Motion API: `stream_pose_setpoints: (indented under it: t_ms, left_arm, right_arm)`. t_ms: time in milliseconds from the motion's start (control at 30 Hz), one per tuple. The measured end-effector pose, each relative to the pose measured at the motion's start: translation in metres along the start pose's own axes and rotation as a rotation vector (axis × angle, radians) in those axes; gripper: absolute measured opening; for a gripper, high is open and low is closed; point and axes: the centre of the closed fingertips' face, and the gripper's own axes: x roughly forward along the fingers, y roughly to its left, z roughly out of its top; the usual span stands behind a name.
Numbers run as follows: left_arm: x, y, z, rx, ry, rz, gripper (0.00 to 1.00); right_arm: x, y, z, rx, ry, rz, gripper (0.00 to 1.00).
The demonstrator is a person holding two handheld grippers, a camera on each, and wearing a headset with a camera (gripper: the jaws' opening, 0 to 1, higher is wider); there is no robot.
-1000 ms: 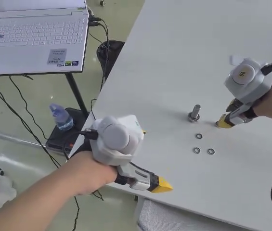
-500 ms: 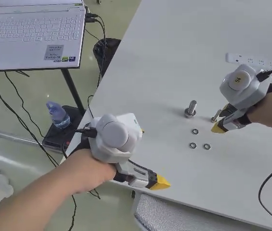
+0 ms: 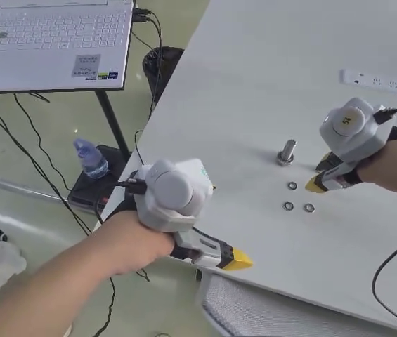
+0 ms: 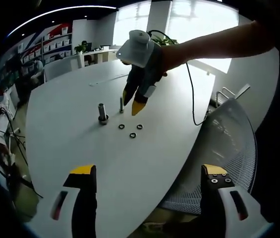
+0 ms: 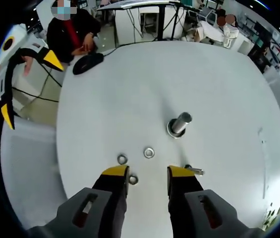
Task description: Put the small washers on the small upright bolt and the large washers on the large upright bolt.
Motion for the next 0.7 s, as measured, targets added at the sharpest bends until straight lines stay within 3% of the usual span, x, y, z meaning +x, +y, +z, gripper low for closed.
stream_pose_setpoints:
  t_ms: [700]
  left_arm:
    - [0.001, 0.006, 0.0, 0.013, 0.005, -0.017, 0.84]
  right_arm:
    - [0.039, -0.005, 0.002, 0.004, 0.036, 0.013, 0.29]
